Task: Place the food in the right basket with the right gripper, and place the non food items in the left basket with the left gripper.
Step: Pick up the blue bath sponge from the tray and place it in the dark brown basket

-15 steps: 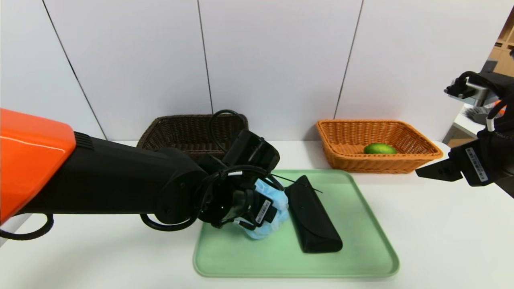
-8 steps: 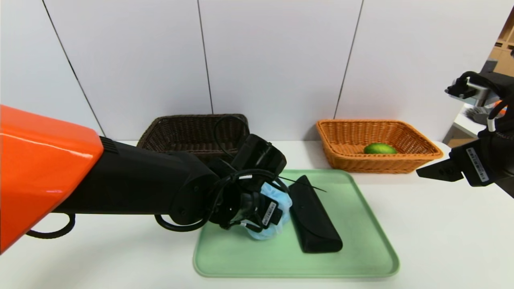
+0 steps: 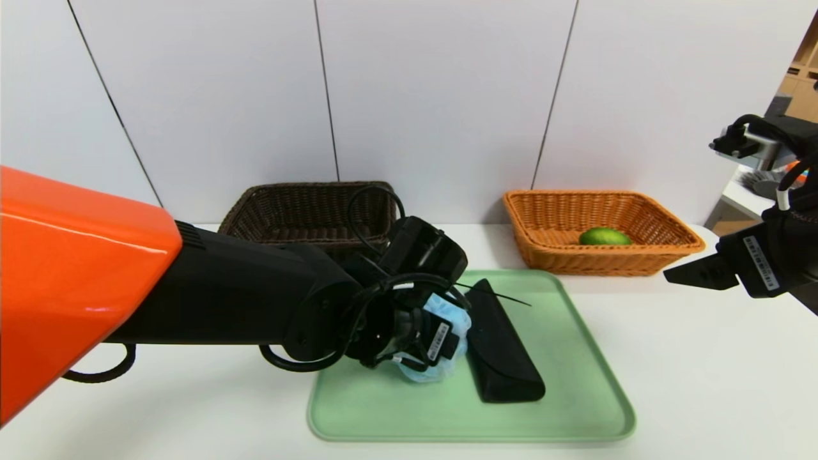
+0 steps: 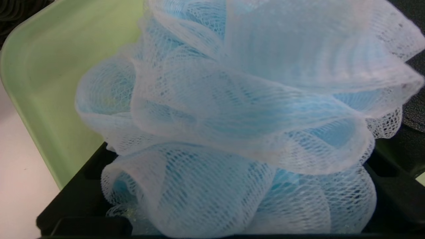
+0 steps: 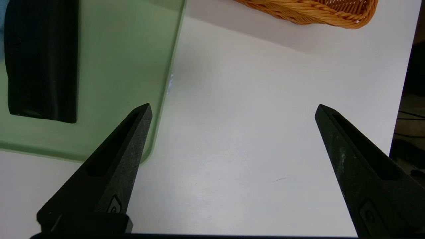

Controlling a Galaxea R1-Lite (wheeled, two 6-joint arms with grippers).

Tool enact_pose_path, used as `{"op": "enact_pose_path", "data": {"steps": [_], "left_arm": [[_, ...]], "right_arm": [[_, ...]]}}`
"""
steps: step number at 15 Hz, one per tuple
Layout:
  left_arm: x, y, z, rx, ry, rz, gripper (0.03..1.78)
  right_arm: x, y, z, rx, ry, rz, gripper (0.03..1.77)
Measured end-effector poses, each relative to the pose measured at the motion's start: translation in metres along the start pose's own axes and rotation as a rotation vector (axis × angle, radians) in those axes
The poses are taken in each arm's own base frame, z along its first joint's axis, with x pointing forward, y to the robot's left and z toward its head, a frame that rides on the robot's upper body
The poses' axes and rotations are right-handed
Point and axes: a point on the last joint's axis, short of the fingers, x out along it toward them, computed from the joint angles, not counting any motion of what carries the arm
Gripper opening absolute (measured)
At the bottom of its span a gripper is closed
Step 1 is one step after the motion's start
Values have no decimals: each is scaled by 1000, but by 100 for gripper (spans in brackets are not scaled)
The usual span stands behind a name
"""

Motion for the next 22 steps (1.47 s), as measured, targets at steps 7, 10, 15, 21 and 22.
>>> {"op": "enact_pose_path", "data": {"steps": [7, 10, 15, 21, 22], "left_arm": [[2, -1, 0, -9, 0, 1, 94], [1, -1, 0, -10, 1, 1, 77], [-17, -4, 5, -5, -38, -20, 73], [-47, -3, 16, -15, -113, -41, 71], [-56, -1, 19, -22, -135, -38, 71]], "right_arm": [[0, 0, 0, 0, 0, 2, 169], [0, 0, 0, -1, 1, 1, 169], [-1, 0, -1, 0, 0, 0, 169], [-1, 0, -2, 0, 2, 1, 169], [-1, 0, -2, 0, 2, 0, 169]]}}
